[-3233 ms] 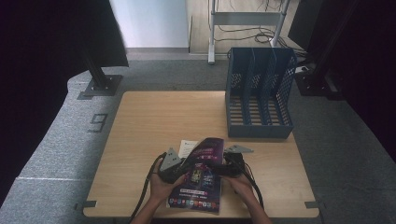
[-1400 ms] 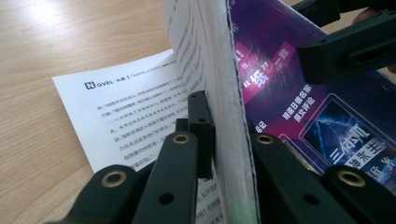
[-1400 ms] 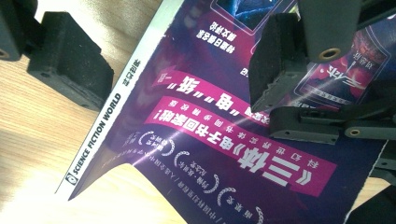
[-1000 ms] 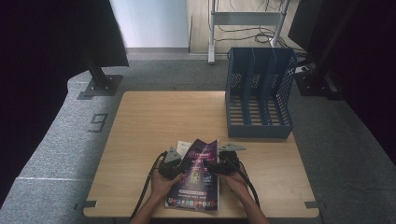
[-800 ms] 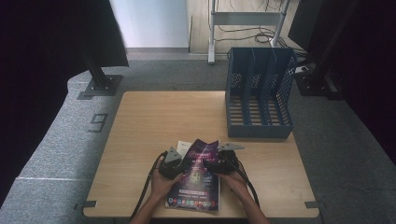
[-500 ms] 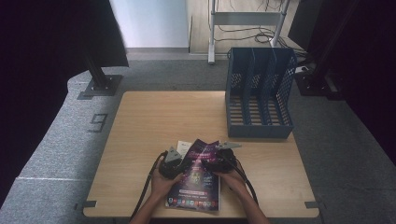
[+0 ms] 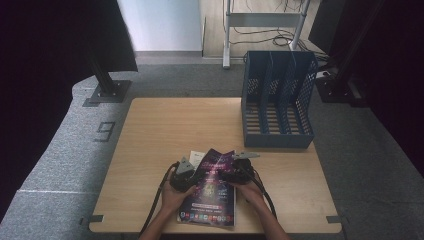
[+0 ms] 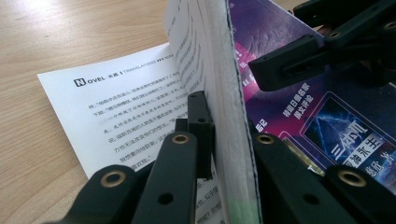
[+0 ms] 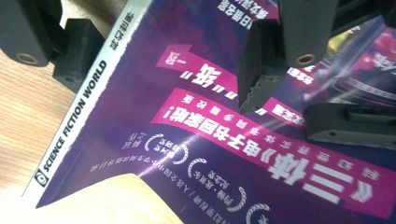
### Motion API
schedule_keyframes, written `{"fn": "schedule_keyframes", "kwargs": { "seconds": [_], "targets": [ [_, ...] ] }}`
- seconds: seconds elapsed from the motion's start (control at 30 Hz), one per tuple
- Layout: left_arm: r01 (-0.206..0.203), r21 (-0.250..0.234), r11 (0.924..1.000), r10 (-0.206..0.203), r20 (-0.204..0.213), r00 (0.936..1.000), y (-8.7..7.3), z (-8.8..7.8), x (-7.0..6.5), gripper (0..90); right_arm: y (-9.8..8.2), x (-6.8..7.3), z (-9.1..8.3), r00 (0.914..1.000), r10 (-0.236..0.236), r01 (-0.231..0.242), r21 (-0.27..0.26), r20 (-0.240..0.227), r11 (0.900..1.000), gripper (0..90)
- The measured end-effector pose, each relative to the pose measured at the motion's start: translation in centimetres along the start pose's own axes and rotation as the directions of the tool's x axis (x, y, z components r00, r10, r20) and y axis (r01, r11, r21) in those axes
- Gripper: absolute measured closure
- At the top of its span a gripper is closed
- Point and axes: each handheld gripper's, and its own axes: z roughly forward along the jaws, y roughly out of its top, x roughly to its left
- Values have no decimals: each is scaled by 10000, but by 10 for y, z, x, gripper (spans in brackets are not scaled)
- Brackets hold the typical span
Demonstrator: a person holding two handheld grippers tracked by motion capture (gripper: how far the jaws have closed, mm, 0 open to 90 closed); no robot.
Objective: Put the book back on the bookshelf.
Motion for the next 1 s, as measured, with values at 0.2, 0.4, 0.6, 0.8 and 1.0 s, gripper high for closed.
{"fn": "schedule_keyframes", "kwargs": {
  "seconds": [0.2, 0.4, 0.6, 0.8, 1.0],
  "targets": [
    [34, -2, 10000, -34, 5, 10000, 0, 0, 0, 851, 0, -1, -2, 9999, -157, 157, -19, 8, 9999, 379],
    [33, -23, 10000, -33, -9, 10000, 0, 0, 0, 851, 0, -2, -2, 9999, -126, 126, -23, -43, 9999, 387],
    [52, -71, 10000, -52, -5, 10000, 0, -1, -1, 851, 0, -5, -2, 9999, 49, -49, 11, -154, 10000, 433],
    [-30, -197, 9998, 29, -67, 10000, 4, -6, -4, 852, 2, -6, -7, 9996, 118, -120, -91, -237, 9999, 502],
    [-18, -314, 9995, 18, 11, 10000, 6, -10, -4, 851, 4, -6, -16, 9995, -215, 207, -347, -235, 9992, 609]
  ]
}}
